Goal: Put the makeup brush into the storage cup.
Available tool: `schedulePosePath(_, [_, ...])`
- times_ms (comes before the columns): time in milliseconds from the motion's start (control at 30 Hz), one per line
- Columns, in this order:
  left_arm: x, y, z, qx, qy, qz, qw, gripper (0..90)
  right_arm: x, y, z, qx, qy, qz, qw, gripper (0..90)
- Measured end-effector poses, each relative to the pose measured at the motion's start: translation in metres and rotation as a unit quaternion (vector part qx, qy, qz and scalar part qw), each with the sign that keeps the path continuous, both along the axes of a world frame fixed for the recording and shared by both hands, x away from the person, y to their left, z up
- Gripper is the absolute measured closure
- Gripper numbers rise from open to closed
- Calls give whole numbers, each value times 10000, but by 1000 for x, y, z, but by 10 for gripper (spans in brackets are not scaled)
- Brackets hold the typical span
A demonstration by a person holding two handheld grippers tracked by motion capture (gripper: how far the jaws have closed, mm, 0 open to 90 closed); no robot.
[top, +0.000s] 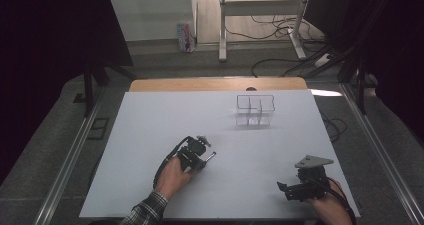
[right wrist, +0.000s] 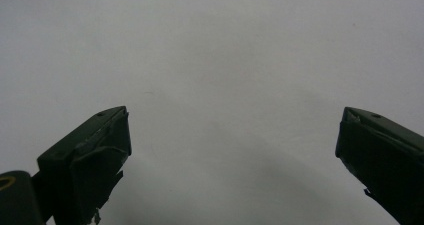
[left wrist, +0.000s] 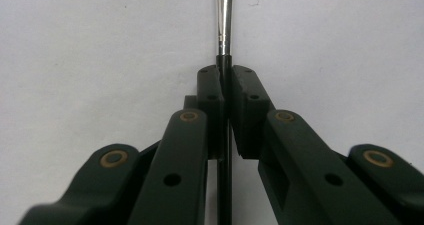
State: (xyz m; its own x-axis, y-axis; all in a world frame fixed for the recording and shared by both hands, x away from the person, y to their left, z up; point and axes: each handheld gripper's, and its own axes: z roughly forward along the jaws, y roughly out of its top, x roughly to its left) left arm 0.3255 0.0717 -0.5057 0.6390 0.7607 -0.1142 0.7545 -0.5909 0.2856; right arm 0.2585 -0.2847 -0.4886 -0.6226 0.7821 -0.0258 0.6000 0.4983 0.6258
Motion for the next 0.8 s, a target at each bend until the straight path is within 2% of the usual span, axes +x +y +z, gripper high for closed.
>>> schedulePosePath(67, [0, 0, 0, -7, 3, -18, 10000, 841, 0, 0, 0, 7, 3, -1, 10000, 11])
schedulePosePath(333, [-4, 6, 8, -430, -129, -138, 9989, 841, 0, -1, 1, 56, -5, -32, 10000, 7])
schedulePosePath(567, [-9, 11, 16, -654, -268, -214, 9973, 841, 0, -1, 1, 94, -29, -35, 9999, 7])
schedulePosePath(600, [-11, 13, 19, -717, -358, -213, 9966, 841, 0, -1, 2, 108, -49, -35, 9999, 7])
schedulePosePath(700, [-14, 16, 21, -837, -443, -174, 9954, 841, 0, -1, 3, 128, -66, -25, 9999, 7])
schedulePosePath(733, [-16, 19, 24, -965, -518, -212, 9938, 841, 0, -1, 3, 141, -81, -19, 9999, 7])
schedulePosePath(800, [-19, 22, 26, -1056, -603, -239, 9923, 840, 0, -1, 3, 159, -87, -13, 9998, 7])
